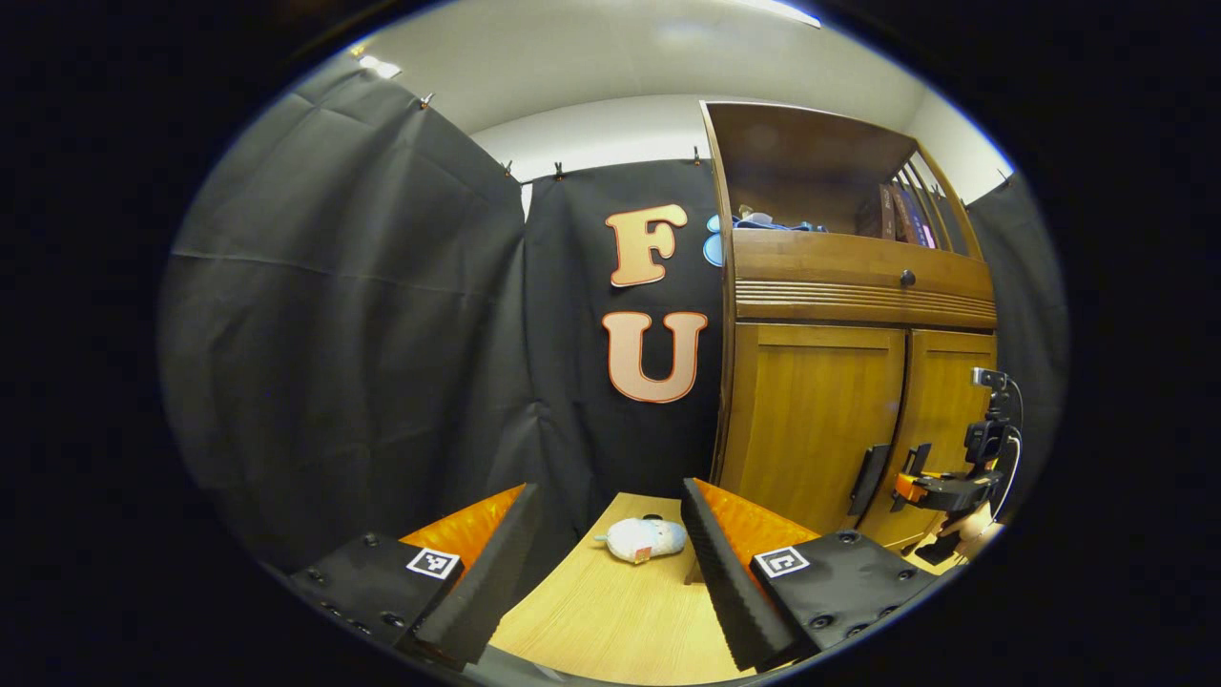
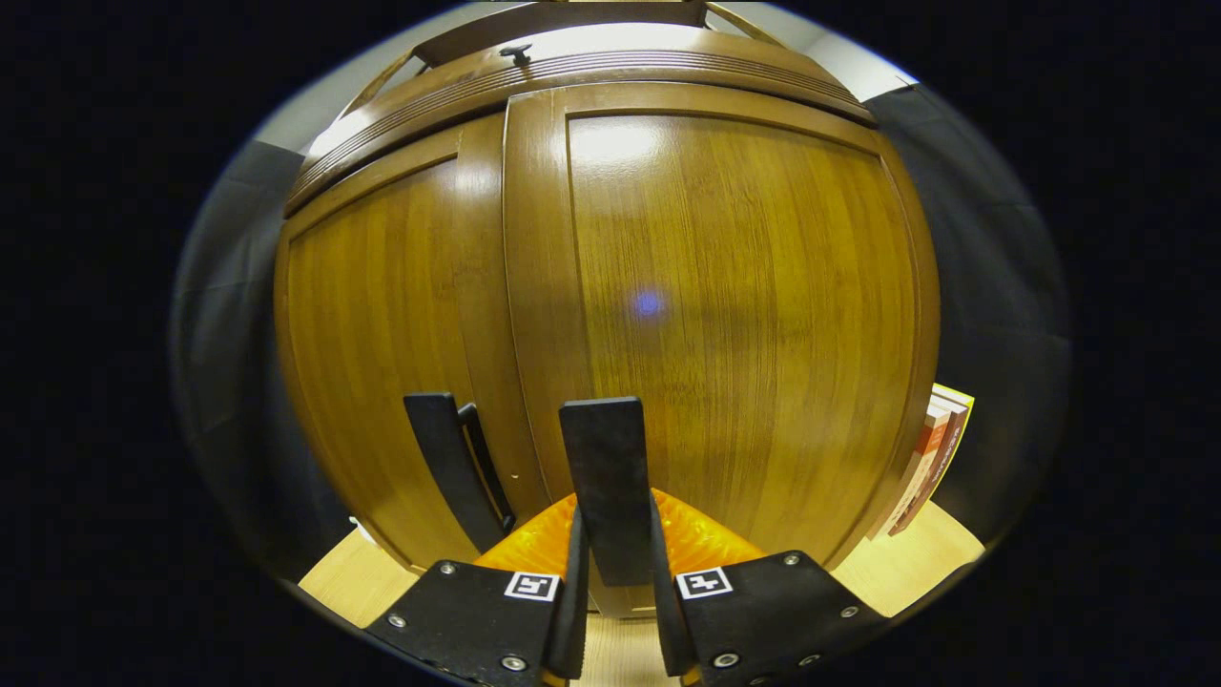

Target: Open the right door of the double-door shoe cabinet with the right hand, and open the left door with the left hand.

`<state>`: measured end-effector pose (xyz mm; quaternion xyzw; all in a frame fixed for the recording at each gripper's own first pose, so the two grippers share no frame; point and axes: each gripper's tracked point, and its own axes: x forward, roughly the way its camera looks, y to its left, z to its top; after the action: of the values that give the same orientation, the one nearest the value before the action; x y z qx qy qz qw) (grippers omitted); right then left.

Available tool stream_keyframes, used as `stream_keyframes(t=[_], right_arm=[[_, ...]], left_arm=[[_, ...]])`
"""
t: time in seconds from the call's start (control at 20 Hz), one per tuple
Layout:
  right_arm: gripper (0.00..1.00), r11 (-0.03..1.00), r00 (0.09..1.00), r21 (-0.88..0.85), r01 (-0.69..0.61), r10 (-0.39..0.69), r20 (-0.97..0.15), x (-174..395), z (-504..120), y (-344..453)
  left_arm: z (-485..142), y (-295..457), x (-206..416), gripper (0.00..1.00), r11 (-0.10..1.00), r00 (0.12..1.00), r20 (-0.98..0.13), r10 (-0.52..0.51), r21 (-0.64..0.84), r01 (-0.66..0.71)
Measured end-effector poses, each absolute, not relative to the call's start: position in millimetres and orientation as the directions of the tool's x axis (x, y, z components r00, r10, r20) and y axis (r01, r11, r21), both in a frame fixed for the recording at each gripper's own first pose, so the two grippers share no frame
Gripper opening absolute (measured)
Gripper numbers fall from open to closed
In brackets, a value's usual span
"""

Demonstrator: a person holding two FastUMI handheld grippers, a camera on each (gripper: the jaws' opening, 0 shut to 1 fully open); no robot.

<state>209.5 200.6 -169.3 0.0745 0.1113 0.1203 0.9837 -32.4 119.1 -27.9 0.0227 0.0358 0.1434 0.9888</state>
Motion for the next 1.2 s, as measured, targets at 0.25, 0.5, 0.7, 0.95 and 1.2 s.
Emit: stream_keyframes(t=[0.25, 0.5, 0.7, 0.95, 1.2], right_arm=[[0.30, 0.960, 0.945, 0.158, -0.229, 0.259, -0.200, 181.6, -170.4, 187.3], [0.36, 0.956, 0.942, 0.157, -0.246, 0.274, -0.193, 154.5, -171.5, 172.1], [0.27, 0.956, 0.942, 0.153, -0.249, 0.276, -0.192, 135.7, -169.1, 157.6], [0.24, 0.961, 0.945, 0.152, -0.233, 0.261, -0.198, 115.8, -170.4, 138.9], [0.22, 0.965, 0.943, 0.145, -0.219, 0.247, -0.222, 99.1, -169.6, 118.4]], left_arm=[[-26.1, 110.8, -42.3, 0.97, 0.961, 0.959, -0.060, 0.276, 0.046, -0.274], [-23.1, 99.5, -49.0, 0.94, 0.965, 0.964, -0.054, 0.262, 0.049, -0.259], [-19.2, 91.7, -54.2, 0.94, 0.968, 0.967, -0.048, 0.251, 0.045, -0.249], [-18.4, 80.3, -57.7, 0.94, 0.973, 0.972, -0.044, 0.230, 0.040, -0.228], [-20.0, 65.5, -52.0, 0.94, 0.980, 0.979, -0.049, 0.196, 0.032, -0.195]])
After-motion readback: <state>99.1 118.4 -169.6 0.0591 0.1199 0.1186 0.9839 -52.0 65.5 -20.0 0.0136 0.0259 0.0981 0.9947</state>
